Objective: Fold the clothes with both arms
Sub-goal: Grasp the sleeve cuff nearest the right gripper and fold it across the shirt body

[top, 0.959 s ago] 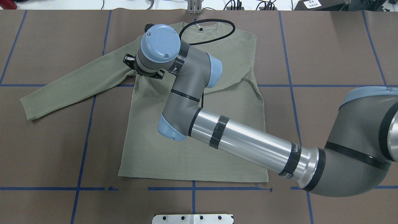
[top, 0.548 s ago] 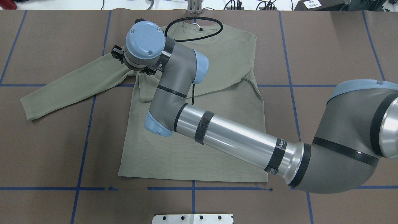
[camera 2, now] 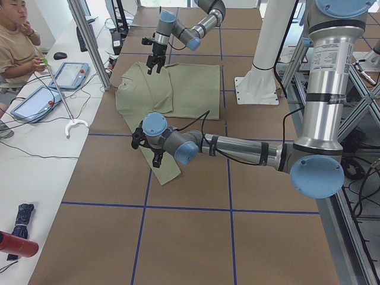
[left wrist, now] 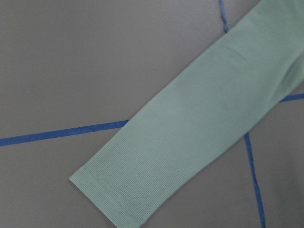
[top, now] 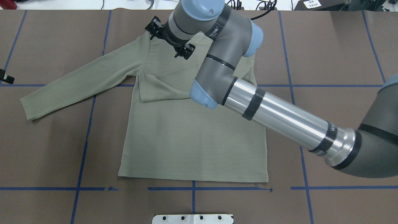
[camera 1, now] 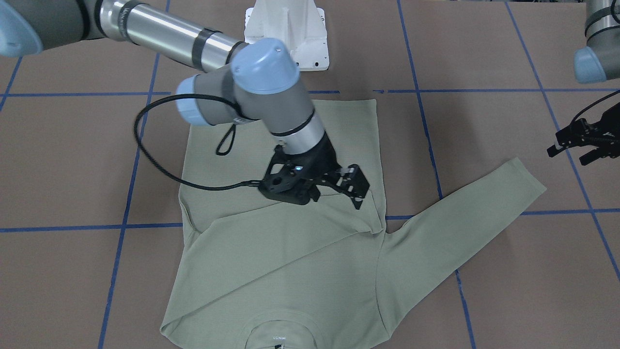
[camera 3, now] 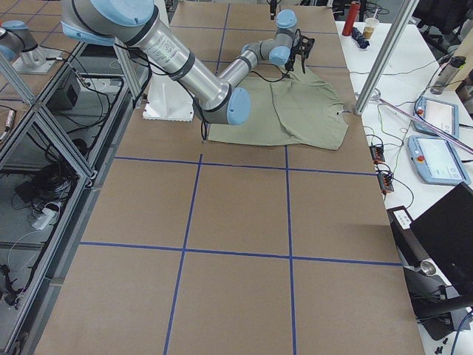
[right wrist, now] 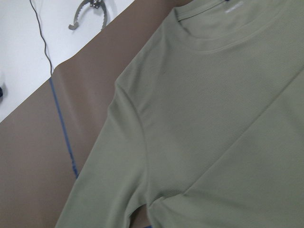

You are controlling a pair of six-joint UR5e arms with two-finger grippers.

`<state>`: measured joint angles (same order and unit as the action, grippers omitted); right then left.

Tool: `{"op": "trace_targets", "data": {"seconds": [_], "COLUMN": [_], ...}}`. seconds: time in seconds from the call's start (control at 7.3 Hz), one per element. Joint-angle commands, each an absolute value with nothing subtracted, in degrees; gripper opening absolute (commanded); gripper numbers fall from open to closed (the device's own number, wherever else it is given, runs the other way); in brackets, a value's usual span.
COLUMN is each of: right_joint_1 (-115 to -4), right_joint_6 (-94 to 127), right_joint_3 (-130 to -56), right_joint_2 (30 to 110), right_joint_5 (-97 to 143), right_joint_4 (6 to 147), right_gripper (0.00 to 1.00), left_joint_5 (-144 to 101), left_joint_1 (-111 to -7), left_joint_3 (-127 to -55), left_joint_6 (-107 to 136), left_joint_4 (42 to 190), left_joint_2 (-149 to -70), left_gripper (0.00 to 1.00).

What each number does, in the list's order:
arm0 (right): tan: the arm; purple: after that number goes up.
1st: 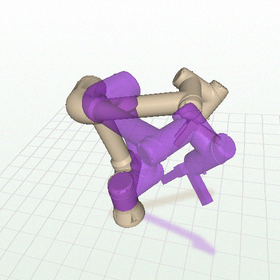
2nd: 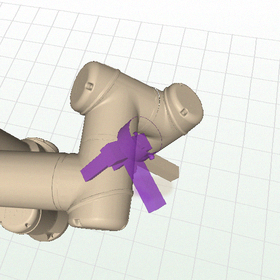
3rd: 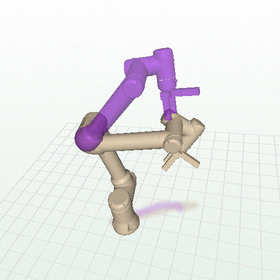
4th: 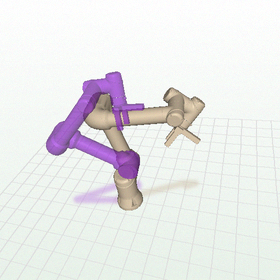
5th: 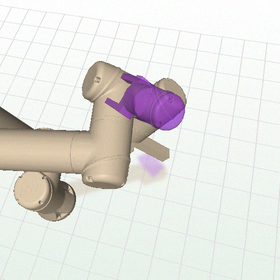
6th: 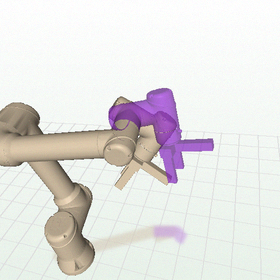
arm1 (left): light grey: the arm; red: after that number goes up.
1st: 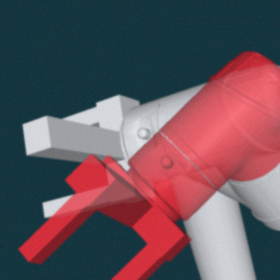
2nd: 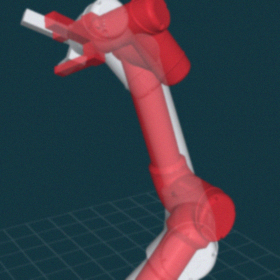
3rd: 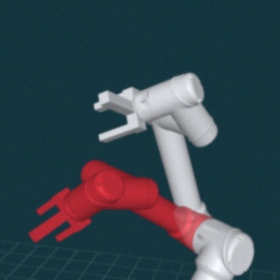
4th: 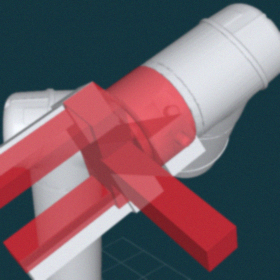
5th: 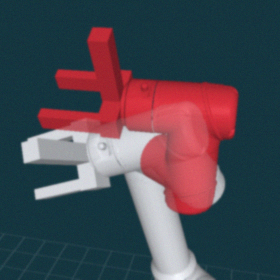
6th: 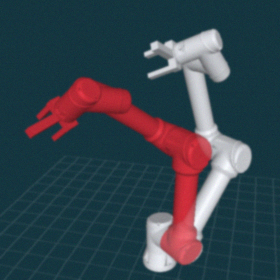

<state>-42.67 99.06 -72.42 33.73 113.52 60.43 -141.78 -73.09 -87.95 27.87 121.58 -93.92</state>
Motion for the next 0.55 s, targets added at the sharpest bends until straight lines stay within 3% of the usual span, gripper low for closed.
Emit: {"op": "trace_targets", "data": {"seconds": [0.0,0.14,0.41], "right_joint_1": [-49.46,-52.35,-57.99], "right_joint_6": [97.13,93.2,84.76], "right_joint_3": [-85.71,-91.52,-93.69], "right_joint_2": [48.97,56.44,64.57], "right_joint_5": [121.36,123.38,131.36], "right_joint_4": [60.73,60.73,60.12], "right_gripper": [0.99,0.99,0.99], "left_joint_5": [-139.75,-139.75,-139.84], "left_joint_1": [-71.28,-71.28,-71.11], "left_joint_3": [-78.35,-75.44,-70.87], "left_joint_6": [29.62,29.71,29.71], "left_joint_4": [128.48,129.71,129.9], "left_joint_2": [-96.06,-96.76,-98.25], "left_gripper": [0.99,0.97,0.88]}}
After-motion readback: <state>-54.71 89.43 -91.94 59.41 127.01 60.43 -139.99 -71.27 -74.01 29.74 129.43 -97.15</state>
